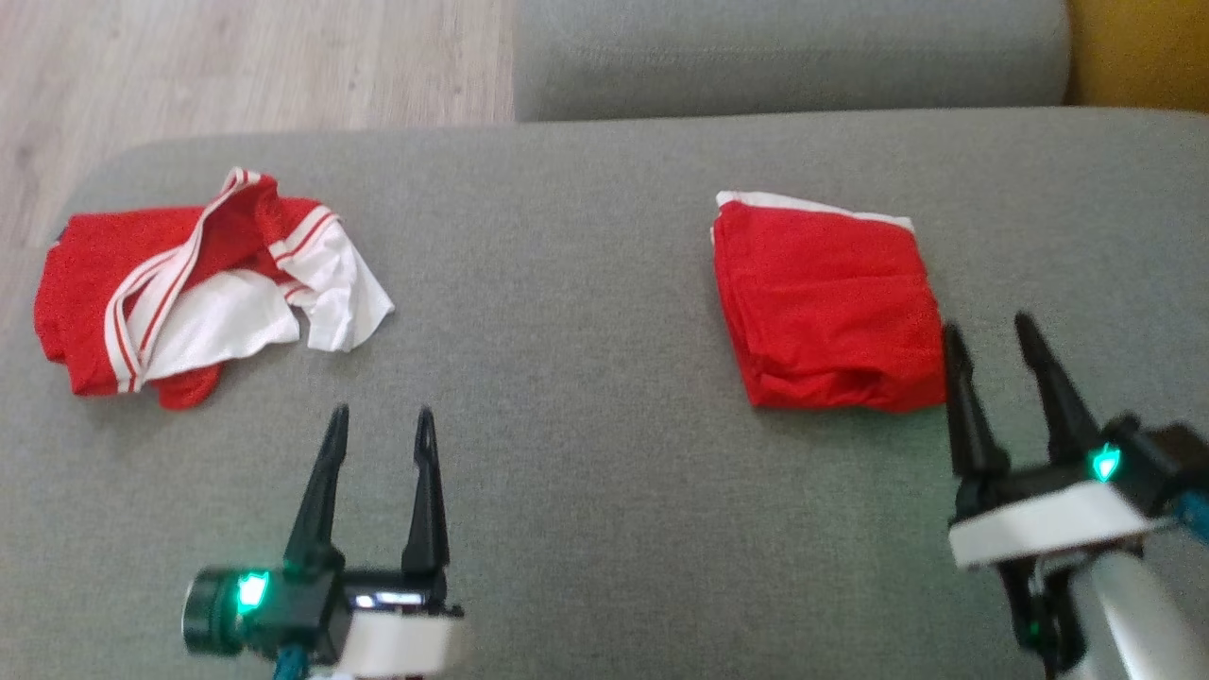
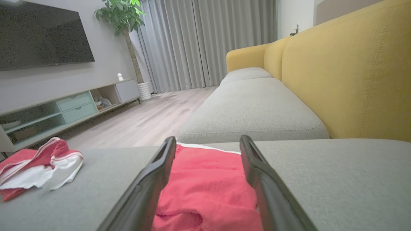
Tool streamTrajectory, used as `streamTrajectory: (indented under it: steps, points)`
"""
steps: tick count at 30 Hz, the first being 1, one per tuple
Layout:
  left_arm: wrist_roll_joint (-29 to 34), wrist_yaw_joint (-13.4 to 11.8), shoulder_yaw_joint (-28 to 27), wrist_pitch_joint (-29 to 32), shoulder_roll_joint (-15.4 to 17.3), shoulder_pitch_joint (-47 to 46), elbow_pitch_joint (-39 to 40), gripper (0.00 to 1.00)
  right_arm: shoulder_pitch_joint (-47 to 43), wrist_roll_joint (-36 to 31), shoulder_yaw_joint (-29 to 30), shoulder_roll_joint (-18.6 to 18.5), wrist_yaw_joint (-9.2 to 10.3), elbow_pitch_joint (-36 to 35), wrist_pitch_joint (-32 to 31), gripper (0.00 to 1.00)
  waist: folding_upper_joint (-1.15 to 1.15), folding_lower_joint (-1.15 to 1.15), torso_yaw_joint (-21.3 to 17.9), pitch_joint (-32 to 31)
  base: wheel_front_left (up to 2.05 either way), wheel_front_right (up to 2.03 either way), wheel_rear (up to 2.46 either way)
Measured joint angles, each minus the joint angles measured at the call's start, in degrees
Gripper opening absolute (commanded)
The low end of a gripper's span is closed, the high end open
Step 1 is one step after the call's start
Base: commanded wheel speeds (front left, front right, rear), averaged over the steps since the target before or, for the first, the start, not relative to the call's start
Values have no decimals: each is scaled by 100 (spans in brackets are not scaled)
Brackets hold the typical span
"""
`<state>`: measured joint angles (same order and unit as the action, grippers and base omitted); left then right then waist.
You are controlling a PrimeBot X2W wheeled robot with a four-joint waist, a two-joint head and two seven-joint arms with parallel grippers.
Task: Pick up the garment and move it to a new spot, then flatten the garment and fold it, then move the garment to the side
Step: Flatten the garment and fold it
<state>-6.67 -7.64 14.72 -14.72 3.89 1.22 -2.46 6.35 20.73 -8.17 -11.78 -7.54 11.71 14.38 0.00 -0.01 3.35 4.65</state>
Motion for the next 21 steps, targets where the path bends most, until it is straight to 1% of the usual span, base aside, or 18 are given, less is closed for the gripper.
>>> streamTrajectory:
  steps: [4,8,15,21]
  points:
    - [0,-1,-67,1,-13,444,44,100,-526,-527,70,103,0,-74,0,100,0,0,-45,-249,0,0,0]
    - [5,-24,-146,1,-15,825,77,100,-945,-721,109,287,1,-74,0,100,0,-1,-80,-469,0,0,0]
    - [11,-25,-185,1,-31,939,82,100,-1061,-1070,205,343,1,-86,0,100,0,1,-126,-676,0,0,0]
    - [11,-24,-199,1,-37,994,78,100,-1124,-1123,205,394,1,-67,0,100,0,1,-145,-751,0,0,0]
